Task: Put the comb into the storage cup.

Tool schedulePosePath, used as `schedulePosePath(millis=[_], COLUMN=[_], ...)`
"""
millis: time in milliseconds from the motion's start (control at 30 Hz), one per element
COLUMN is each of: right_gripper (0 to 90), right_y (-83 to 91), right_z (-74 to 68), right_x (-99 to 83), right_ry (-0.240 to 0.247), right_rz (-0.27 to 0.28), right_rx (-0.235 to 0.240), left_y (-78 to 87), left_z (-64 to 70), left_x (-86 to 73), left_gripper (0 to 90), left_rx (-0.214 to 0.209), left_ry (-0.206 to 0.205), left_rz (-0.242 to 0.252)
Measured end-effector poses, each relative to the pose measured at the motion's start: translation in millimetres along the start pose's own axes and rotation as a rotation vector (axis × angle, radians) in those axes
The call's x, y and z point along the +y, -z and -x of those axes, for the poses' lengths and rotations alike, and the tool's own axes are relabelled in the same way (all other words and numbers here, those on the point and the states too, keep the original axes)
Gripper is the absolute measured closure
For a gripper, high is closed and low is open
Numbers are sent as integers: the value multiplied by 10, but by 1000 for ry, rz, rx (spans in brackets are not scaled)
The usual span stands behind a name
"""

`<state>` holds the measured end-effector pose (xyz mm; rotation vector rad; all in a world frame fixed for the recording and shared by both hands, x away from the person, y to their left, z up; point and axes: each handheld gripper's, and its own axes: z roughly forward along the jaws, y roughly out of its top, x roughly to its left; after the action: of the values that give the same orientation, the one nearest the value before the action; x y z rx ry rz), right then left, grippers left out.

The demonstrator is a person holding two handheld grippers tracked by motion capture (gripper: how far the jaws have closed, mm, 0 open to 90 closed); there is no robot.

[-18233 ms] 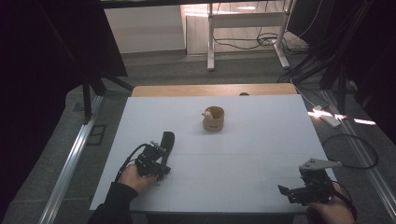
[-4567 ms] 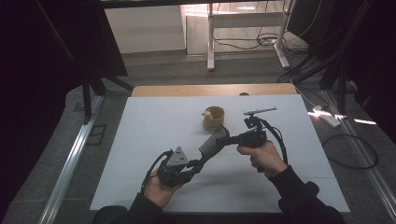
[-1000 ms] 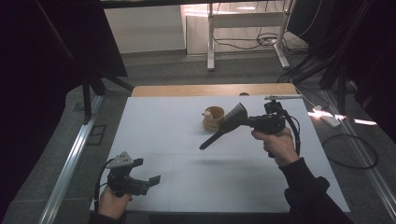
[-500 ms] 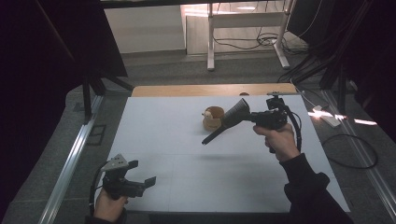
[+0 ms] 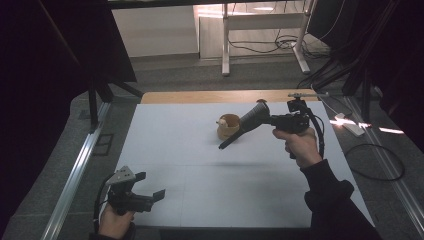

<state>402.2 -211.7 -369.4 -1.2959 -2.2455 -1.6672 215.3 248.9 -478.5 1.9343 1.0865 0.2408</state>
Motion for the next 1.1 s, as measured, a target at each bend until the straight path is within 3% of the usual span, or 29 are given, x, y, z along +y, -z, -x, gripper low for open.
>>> schedulePosePath(millis=[1100], right_gripper=[843], right_y=[113], right_z=[144], right_x=[351], right_ry=[-11], right_rz=[56], right_rx=[-86], left_y=[-6], left_z=[-17], left_x=[0], left_gripper=[0], left_rx=[15], left_ry=[8], left_rz=[-6])
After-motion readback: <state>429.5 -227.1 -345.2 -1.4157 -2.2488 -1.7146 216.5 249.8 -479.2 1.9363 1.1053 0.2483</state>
